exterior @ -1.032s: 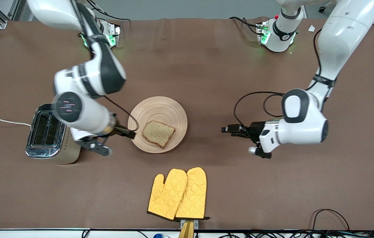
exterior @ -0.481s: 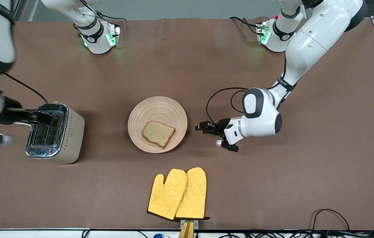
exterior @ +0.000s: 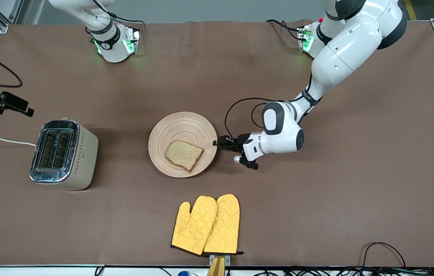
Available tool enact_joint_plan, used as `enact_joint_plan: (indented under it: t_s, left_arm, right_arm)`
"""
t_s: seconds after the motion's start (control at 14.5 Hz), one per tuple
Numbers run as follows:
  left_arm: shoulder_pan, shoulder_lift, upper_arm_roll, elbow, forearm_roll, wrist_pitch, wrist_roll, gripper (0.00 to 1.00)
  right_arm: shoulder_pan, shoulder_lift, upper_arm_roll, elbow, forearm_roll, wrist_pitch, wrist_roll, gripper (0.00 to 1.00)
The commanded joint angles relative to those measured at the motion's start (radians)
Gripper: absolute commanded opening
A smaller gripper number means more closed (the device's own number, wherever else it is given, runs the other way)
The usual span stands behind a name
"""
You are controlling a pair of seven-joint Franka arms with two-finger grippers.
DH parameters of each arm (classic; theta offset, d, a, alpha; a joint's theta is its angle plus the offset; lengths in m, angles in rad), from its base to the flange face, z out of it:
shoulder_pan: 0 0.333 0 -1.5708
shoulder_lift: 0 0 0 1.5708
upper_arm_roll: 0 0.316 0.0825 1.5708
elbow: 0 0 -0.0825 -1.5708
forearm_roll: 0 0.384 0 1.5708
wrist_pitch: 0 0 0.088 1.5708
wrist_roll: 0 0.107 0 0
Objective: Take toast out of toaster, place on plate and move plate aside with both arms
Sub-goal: 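Grip the plate rim with the left gripper while the right gripper withdraws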
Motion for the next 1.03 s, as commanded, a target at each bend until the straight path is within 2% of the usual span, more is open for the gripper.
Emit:
enact_joint_plan:
  t_s: [0.0, 0.21, 0.34, 0.41, 0.48, 0.55, 0.96]
  left_arm:
    - [-0.012, 0.029, -0.004, 0.032, -0.02, 0.004, 0.017, 0.47]
    - [-0.022, 0.045, -0.004, 0.034, -0.02, 0.006, 0.017, 0.39]
    - [-0.022, 0.056, -0.004, 0.037, -0.022, 0.006, 0.017, 0.32]
    - [-0.022, 0.059, -0.005, 0.038, -0.022, 0.006, 0.017, 0.26]
    - [-0.022, 0.061, -0.004, 0.037, -0.022, 0.007, 0.017, 0.16]
    - [-0.02, 0.061, -0.004, 0.037, -0.022, 0.006, 0.017, 0.01]
    - [0.015, 0.033, -0.007, 0.06, -0.031, 0.006, 0.004, 0.0]
  right_arm:
    - [0.006, -0.128, 0.015, -0.129, -0.052, 0.035, -0.003, 1.0]
    - [0.005, -0.136, 0.015, -0.126, -0.066, 0.029, -0.005, 1.0]
    - [-0.001, -0.117, 0.014, -0.058, -0.066, 0.023, -0.025, 1.0]
    - [-0.001, -0.099, 0.014, -0.028, -0.067, 0.02, -0.041, 1.0]
    - [-0.003, -0.088, 0.012, -0.008, -0.066, 0.022, -0.049, 1.0]
    - [-0.001, -0.077, 0.012, 0.01, -0.067, 0.022, -0.046, 1.0]
    - [-0.003, -0.064, 0.009, 0.036, -0.067, 0.032, -0.046, 1.0]
